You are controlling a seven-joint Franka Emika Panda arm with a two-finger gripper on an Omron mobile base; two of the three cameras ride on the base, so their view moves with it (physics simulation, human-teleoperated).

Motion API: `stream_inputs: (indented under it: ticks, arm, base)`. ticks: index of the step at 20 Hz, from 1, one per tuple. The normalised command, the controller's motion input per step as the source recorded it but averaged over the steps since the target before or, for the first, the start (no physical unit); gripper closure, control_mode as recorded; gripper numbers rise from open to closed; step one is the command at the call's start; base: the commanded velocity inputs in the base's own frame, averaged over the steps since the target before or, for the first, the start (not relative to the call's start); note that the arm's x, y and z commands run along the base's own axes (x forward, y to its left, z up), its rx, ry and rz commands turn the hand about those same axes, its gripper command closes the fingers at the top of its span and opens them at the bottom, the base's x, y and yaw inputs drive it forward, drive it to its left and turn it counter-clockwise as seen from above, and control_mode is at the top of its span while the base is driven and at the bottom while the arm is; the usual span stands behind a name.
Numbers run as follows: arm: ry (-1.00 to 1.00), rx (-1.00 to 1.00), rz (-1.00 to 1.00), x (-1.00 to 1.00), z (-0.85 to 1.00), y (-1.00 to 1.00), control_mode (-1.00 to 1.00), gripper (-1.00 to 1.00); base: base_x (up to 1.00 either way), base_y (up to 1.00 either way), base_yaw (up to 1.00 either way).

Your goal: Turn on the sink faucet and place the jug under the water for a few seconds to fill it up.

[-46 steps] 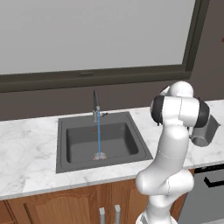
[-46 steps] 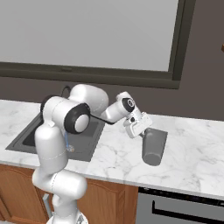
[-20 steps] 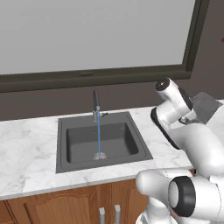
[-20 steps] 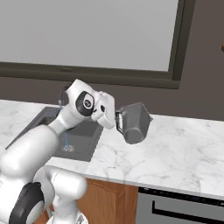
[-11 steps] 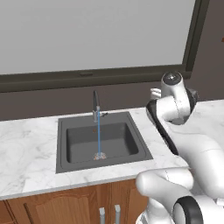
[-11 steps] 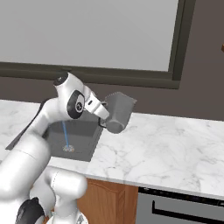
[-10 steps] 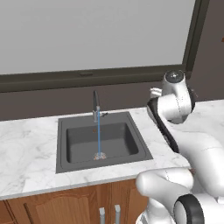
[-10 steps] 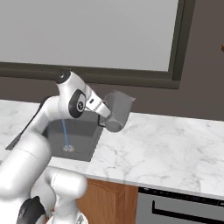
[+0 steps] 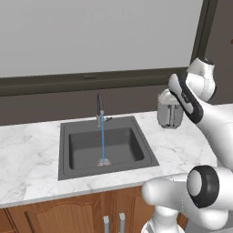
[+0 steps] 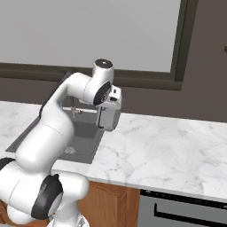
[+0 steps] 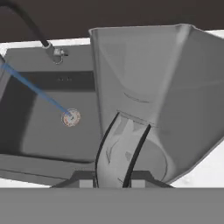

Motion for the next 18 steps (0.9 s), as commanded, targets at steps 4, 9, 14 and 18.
stream_inputs:
  ticks: [4,9,14,18]
  arm:
    - [0.17,0.18,0.89,0.02,0.0,0.04,-1.0,1.0]
    - [0.03,0.12,0.86,0.0,-0.02,0.3,-1.0,1.0]
    - [-0.14,0.07,0.44,0.0,-0.34,0.62,-1.0,1.0]
    - [-0.23,0.1,0.33,0.0,-0.58,0.56,-1.0,1.0]
  base:
    - [0.0,0.0,0.0]
    - [0.0,0.0,0.0]
    - [0.0,0.0,0.0]
    - [0.0,0.0,0.0]
